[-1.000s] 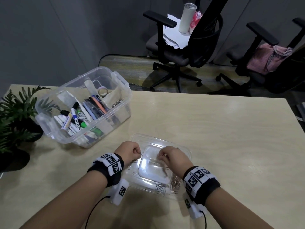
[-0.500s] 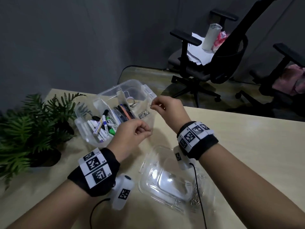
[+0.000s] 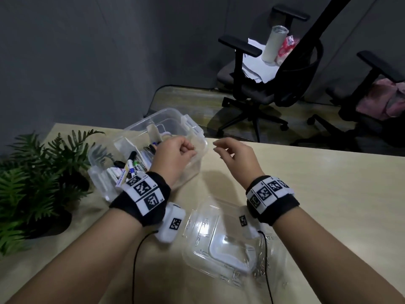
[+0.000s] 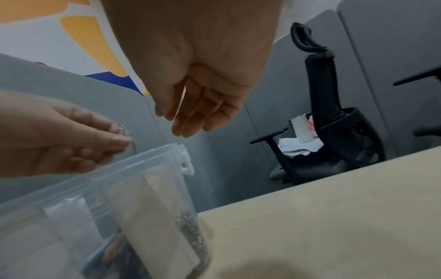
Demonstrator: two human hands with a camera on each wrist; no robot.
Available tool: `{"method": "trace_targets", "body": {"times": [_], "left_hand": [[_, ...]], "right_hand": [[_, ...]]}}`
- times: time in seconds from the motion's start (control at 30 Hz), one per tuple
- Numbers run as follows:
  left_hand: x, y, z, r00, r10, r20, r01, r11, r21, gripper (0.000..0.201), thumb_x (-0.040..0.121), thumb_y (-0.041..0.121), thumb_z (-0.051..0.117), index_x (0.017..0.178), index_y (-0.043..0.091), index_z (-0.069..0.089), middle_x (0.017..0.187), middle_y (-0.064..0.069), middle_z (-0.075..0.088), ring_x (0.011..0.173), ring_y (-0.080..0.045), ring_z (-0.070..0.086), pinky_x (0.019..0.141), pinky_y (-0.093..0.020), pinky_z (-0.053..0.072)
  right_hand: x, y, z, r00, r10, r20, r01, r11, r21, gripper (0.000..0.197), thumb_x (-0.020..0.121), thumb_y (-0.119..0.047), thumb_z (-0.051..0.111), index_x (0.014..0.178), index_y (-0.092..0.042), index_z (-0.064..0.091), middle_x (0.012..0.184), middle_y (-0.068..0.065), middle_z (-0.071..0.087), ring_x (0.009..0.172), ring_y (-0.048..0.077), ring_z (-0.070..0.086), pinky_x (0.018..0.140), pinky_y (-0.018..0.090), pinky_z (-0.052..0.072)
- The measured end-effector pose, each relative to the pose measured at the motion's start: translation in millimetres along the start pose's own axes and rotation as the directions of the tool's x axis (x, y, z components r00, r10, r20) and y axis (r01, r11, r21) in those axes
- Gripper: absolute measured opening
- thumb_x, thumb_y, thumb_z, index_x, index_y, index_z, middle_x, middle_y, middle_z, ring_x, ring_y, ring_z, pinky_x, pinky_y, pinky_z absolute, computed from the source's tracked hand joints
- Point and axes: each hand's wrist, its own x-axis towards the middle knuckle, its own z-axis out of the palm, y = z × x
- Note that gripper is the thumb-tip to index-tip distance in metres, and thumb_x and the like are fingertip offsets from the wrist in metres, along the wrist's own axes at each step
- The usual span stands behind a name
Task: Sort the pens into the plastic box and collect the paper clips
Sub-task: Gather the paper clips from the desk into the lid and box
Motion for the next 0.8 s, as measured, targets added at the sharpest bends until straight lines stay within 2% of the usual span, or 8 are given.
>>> {"method": "trace_targets", "body": {"times": [0.07, 0.17, 0.27, 0.37, 0.47, 0.57, 0.7, 0.8], "left_hand": [[10, -1, 6, 0.999, -0.022, 0.026, 0.020, 0.997, 0.078, 0.005, 0.082, 0.014, 0.072, 0.085, 0.011, 0.067, 0.074, 0.008, 0.053, 0.070, -0.010, 0.054, 0.074, -0.022, 0.049], [15, -2, 11, 0.992, -0.055, 0.117, 0.033, 0.983, 0.181, 0.015, 0.088, 0.018, 0.065, 0.092, 0.005, 0.070, 0.080, 0.004, 0.052, 0.083, -0.018, 0.057, 0.083, -0.026, 0.044], [12, -2, 9, 0.989, -0.076, 0.124, 0.048, 0.976, 0.213, 0.022, 0.090, 0.022, 0.060, 0.101, 0.004, 0.069, 0.099, -0.009, 0.059, 0.098, -0.027, 0.059, 0.091, -0.034, 0.045], [-1, 1, 5, 0.998, 0.011, 0.056, -0.023, 0.978, 0.208, 0.036, 0.089, 0.023, 0.063, 0.122, 0.010, 0.059, 0.122, -0.011, 0.054, 0.111, -0.023, 0.053, 0.100, -0.037, 0.042], [-26, 8, 2, 0.991, 0.134, -0.008, -0.134, 0.989, 0.062, 0.030, 0.087, 0.018, 0.066, 0.116, 0.014, 0.060, 0.117, -0.004, 0.052, 0.095, -0.013, 0.056, 0.088, -0.023, 0.047], [-58, 3, 12, 0.982, 0.167, 0.092, -0.168, 0.986, 0.010, 0.021, 0.085, 0.015, 0.068, 0.104, 0.018, 0.062, 0.098, 0.007, 0.052, 0.076, 0.000, 0.051, 0.069, -0.006, 0.042], [-97, -35, 41, 0.958, -0.024, 0.284, 0.004, 0.998, 0.069, 0.023, 0.079, 0.014, 0.075, 0.097, 0.021, 0.062, 0.093, 0.009, 0.052, 0.069, 0.000, 0.049, 0.063, -0.009, 0.042], [-115, -72, 57, 0.940, -0.169, 0.297, 0.115, 0.975, 0.189, 0.021, 0.078, 0.015, 0.074, 0.096, 0.017, 0.064, 0.094, 0.004, 0.050, 0.070, -0.001, 0.048, 0.073, -0.013, 0.041]], "right_hand": [[-22, 12, -8, 1.000, 0.013, 0.026, -0.011, 0.998, -0.059, 0.010, 0.090, -0.025, 0.062, 0.098, -0.023, 0.069, 0.090, -0.015, 0.066, 0.074, 0.005, 0.058, 0.069, 0.016, 0.042], [-54, 33, -15, 0.993, 0.074, 0.096, -0.064, 0.992, -0.108, 0.010, 0.091, -0.029, 0.061, 0.096, -0.025, 0.069, 0.090, -0.017, 0.066, 0.074, 0.002, 0.058, 0.066, 0.011, 0.037], [-80, 50, -17, 0.978, 0.152, 0.140, -0.136, 0.984, -0.119, 0.012, 0.090, -0.030, 0.062, 0.098, -0.025, 0.069, 0.090, -0.017, 0.066, 0.075, 0.002, 0.059, 0.065, 0.009, 0.038], [-100, 60, -16, 0.968, 0.212, 0.134, -0.199, 0.974, -0.105, 0.012, 0.088, -0.031, 0.066, 0.098, -0.026, 0.068, 0.088, -0.016, 0.066, 0.074, 0.004, 0.060, 0.066, 0.012, 0.041], [-117, 66, -13, 0.952, 0.249, 0.176, -0.231, 0.966, -0.118, 0.015, 0.085, -0.031, 0.069, 0.100, -0.027, 0.067, 0.088, -0.015, 0.066, 0.074, 0.006, 0.060, 0.069, 0.019, 0.046], [-133, 71, -3, 0.921, 0.277, 0.275, -0.221, 0.950, -0.220, 0.026, 0.083, -0.037, 0.070, 0.106, -0.027, 0.066, 0.096, -0.014, 0.064, 0.080, 0.005, 0.059, 0.074, 0.022, 0.049], [-146, 71, 22, 0.878, 0.307, 0.367, -0.179, 0.922, -0.343, 0.046, 0.076, -0.043, 0.075, 0.117, -0.027, 0.062, 0.111, -0.005, 0.057, 0.102, 0.013, 0.053, 0.091, 0.029, 0.045], [-147, 68, 43, 0.877, 0.298, 0.376, -0.144, 0.911, -0.387, 0.058, 0.073, -0.047, 0.076, 0.124, -0.028, 0.058, 0.116, -0.002, 0.052, 0.110, 0.017, 0.048, 0.093, 0.028, 0.040]]}}
